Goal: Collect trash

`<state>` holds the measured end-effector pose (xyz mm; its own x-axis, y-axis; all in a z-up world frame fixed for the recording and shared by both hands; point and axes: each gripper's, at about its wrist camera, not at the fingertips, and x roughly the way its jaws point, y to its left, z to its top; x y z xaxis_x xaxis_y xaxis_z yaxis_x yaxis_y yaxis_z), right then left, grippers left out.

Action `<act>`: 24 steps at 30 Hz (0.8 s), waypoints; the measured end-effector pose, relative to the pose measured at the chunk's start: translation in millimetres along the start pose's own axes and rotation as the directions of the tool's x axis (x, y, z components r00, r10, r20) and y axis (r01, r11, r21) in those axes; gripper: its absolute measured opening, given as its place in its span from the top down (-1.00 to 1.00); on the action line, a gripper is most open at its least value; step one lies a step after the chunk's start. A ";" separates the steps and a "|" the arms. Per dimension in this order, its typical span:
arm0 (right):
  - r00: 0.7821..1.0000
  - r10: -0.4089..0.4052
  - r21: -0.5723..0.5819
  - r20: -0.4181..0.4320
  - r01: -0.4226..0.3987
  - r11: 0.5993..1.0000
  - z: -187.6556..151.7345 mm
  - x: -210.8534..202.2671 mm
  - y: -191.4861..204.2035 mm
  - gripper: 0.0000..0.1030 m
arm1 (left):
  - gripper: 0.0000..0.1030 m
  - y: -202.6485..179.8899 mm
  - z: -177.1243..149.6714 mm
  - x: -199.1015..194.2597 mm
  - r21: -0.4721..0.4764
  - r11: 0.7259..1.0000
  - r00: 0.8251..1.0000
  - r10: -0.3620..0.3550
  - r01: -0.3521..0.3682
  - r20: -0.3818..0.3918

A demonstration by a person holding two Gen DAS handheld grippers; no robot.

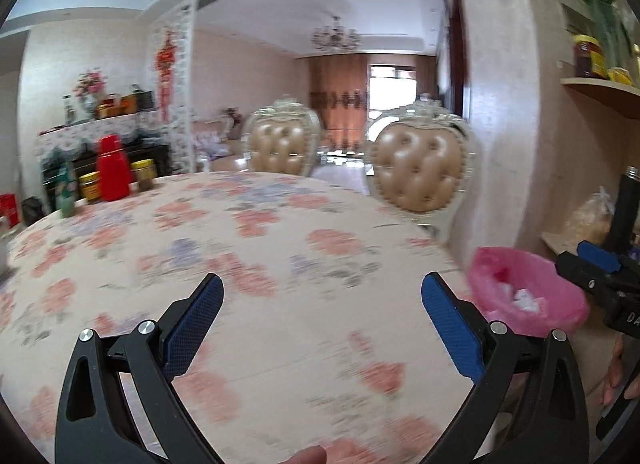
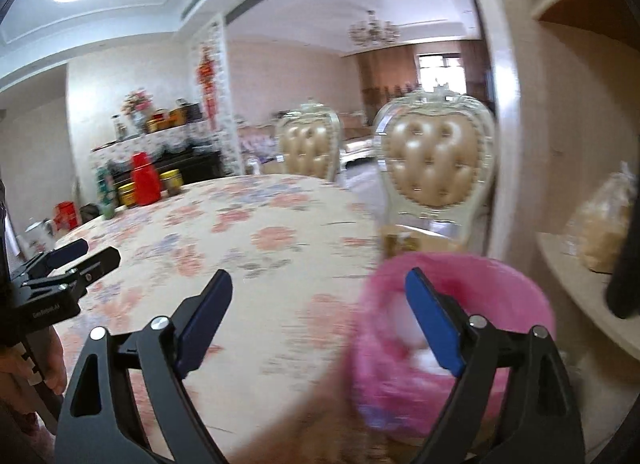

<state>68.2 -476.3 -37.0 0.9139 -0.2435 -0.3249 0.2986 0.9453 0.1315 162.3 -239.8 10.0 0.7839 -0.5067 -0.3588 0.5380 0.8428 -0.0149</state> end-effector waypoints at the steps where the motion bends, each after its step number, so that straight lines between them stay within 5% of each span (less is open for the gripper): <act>1: 1.000 0.016 -0.008 0.002 -0.016 1.000 0.9 1.8 11.1 -0.71 | -0.84 10.0 -2.4 -4.8 -0.006 1.000 1.000 0.026 -0.026 -0.001; 5: 1.000 0.028 -0.014 0.007 -0.028 0.999 4.9 2.3 35.7 -0.81 | -0.84 31.6 -8.2 -17.3 0.023 0.995 0.995 0.102 -0.102 -0.016; 9: 1.000 -0.018 -0.048 -0.003 0.018 0.999 4.8 -9.0 44.7 -0.91 | -0.84 28.0 -12.2 -27.0 0.058 0.996 0.998 0.067 -0.066 -0.014; 18: 0.970 -0.237 -0.041 -0.050 0.235 0.971 -13.9 -55.5 23.8 -0.91 | -0.86 -32.8 -5.6 -27.6 0.179 0.971 0.988 -0.156 0.157 -0.021; 24: 0.936 -0.342 0.020 -0.086 0.345 0.938 -34.0 -80.8 4.4 -0.91 | -0.87 -60.8 -6.1 -16.0 0.152 0.932 0.943 -0.319 0.330 -0.092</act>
<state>-13.6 -445.1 -42.0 0.7293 -0.5323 -0.4298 0.6007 0.7989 0.0299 115.1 -281.8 10.9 0.5396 -0.7298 -0.4197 0.8068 0.5908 0.0100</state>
